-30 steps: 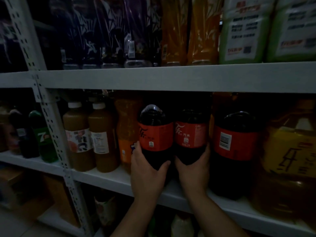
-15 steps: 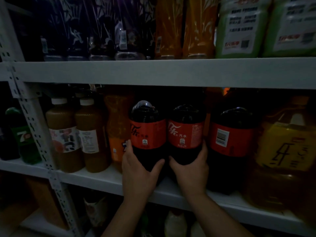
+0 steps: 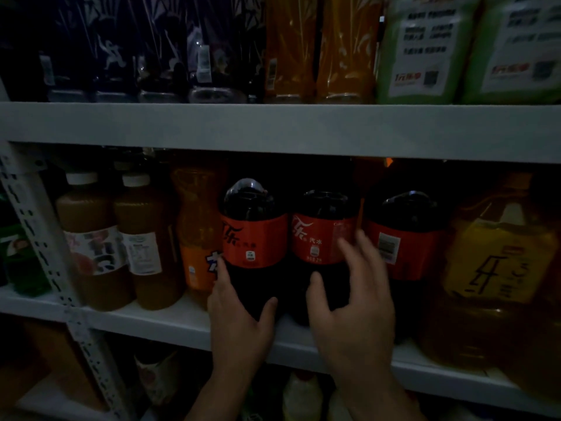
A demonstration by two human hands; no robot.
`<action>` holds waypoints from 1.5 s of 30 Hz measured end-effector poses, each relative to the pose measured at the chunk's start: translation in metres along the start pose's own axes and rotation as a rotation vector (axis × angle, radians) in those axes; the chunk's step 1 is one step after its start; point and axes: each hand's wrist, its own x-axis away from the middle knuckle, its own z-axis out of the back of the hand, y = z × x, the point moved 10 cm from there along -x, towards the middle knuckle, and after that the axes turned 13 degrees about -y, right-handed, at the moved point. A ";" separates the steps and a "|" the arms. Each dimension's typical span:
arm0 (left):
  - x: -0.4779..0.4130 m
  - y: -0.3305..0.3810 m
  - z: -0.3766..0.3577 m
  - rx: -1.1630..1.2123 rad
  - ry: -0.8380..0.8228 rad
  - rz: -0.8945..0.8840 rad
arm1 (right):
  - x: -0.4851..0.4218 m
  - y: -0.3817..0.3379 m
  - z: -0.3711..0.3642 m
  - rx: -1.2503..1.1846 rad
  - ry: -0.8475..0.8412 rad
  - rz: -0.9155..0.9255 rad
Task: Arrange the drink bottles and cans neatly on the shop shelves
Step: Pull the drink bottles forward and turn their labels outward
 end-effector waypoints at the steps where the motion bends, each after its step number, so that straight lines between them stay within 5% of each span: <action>1: 0.001 -0.001 -0.001 -0.006 0.007 0.006 | -0.006 -0.015 0.015 -0.011 0.077 0.087; 4: 0.003 -0.001 -0.002 -0.019 0.033 0.034 | -0.055 -0.035 0.026 -0.033 0.040 0.103; 11: 0.012 0.004 0.003 -0.037 0.132 0.121 | -0.126 -0.021 -0.035 0.081 -0.360 -0.144; 18: 0.017 -0.001 0.001 -0.100 0.110 0.108 | -0.129 -0.019 -0.026 0.244 -0.296 -0.070; 23: 0.020 -0.004 -0.009 -0.066 0.011 0.066 | -0.134 -0.019 -0.025 0.212 -0.450 -0.099; 28: 0.022 -0.003 -0.009 -0.055 0.101 0.107 | -0.136 -0.009 -0.023 0.089 -0.641 -0.198; 39: 0.022 -0.003 -0.009 -0.135 0.162 0.100 | -0.131 -0.023 -0.035 0.359 -0.546 -0.039; 45: 0.021 -0.005 -0.011 -0.136 0.146 0.086 | -0.137 -0.026 -0.032 0.315 -0.724 -0.020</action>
